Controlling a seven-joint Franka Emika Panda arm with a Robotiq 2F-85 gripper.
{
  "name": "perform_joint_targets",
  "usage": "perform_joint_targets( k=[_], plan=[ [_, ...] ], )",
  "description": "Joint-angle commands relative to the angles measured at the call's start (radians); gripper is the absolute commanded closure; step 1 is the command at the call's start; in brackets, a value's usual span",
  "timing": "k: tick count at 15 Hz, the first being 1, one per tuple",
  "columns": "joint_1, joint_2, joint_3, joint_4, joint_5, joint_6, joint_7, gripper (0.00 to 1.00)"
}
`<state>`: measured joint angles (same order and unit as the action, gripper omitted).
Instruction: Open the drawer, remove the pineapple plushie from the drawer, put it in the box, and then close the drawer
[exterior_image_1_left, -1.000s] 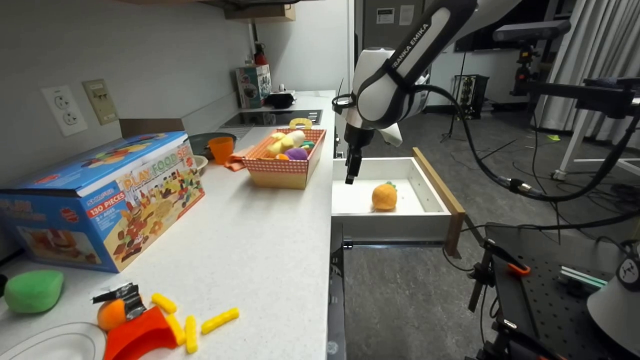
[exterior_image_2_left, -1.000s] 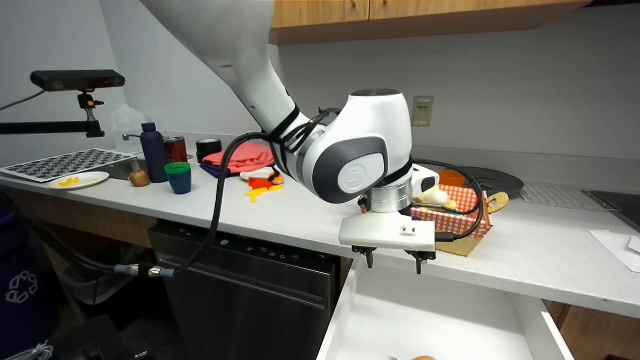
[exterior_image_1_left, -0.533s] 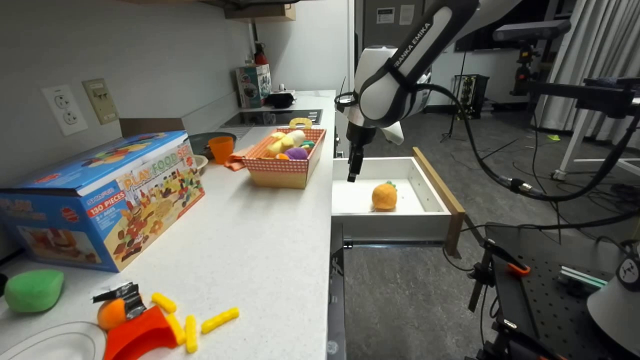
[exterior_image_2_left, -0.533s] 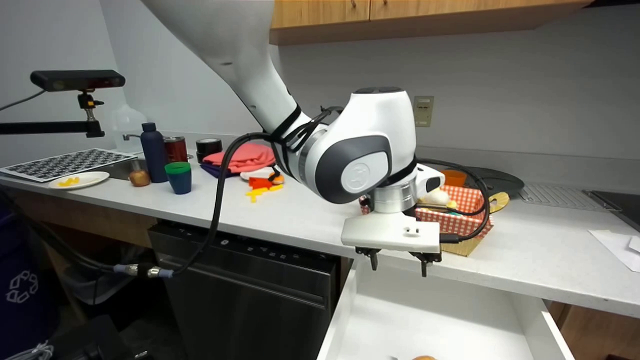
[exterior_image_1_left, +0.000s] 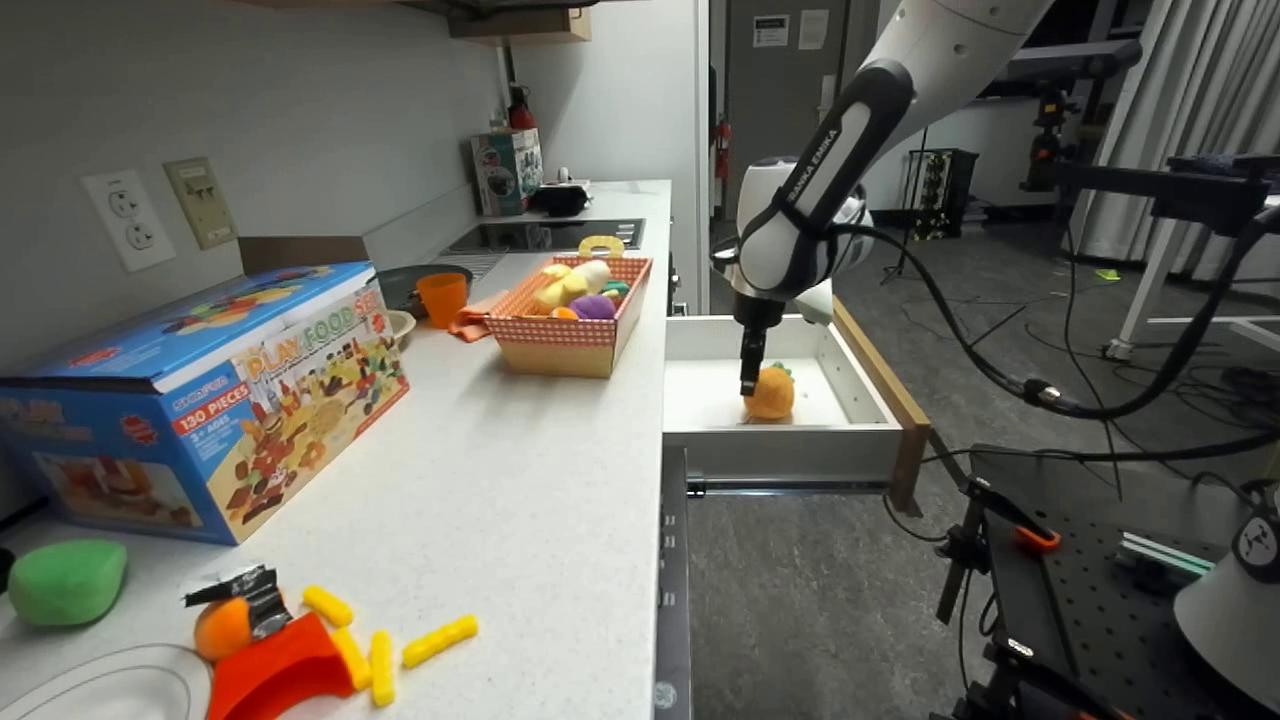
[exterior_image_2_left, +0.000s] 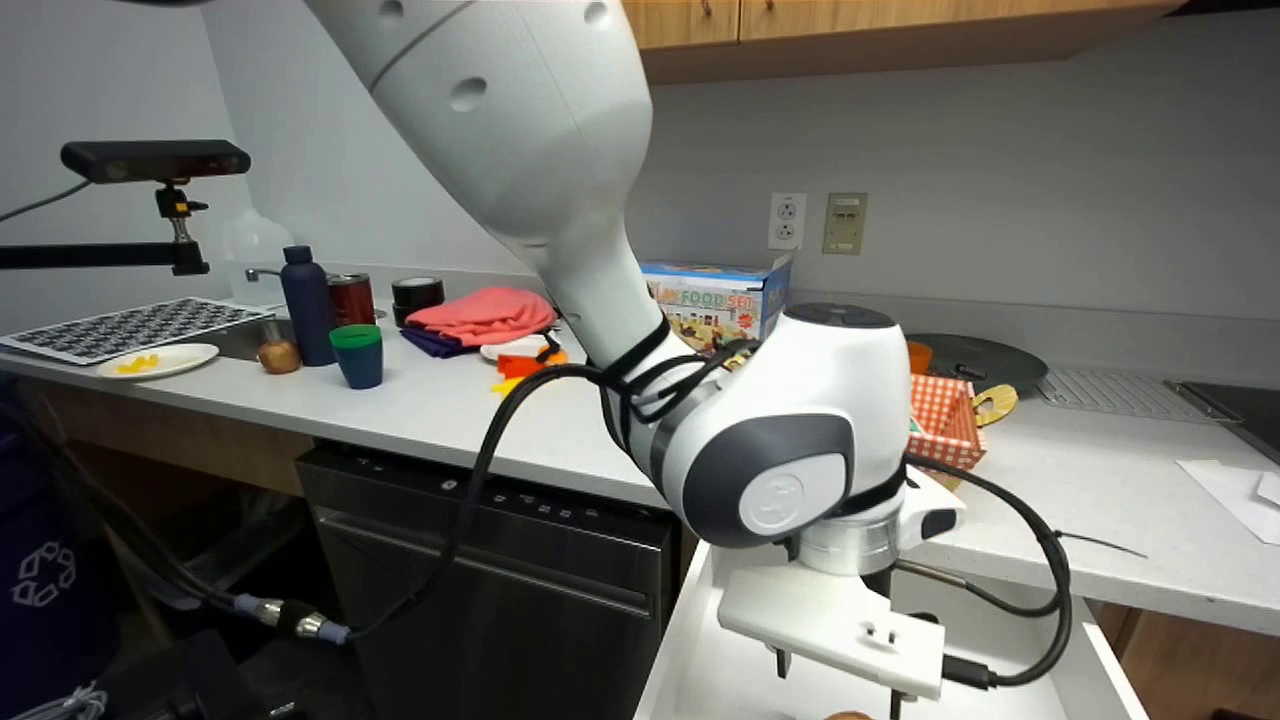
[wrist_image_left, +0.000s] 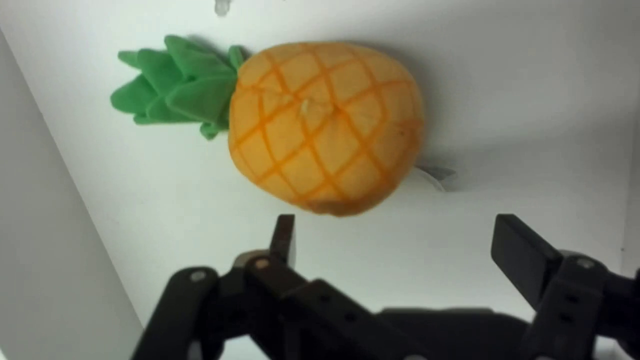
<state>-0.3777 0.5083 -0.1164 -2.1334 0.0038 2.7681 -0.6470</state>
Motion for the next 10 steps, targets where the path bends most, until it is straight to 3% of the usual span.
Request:
perform_joint_targets(
  k=[1, 4, 5, 6, 8, 10],
  plan=[
    [-0.044, 0.107, 0.009, 0.092, -0.009, -0.020, 0.038, 0.00],
    [-0.074, 0.155, 0.016, 0.135, -0.013, -0.026, 0.046, 0.00],
    [-0.076, 0.154, 0.013, 0.136, -0.016, -0.028, 0.053, 0.06],
    [-0.085, 0.172, 0.014, 0.156, -0.015, -0.028, 0.053, 0.26],
    [-0.093, 0.163, 0.017, 0.152, -0.013, -0.027, 0.058, 0.30],
    [-0.102, 0.166, 0.022, 0.162, -0.012, -0.022, 0.058, 0.46]
  ],
)
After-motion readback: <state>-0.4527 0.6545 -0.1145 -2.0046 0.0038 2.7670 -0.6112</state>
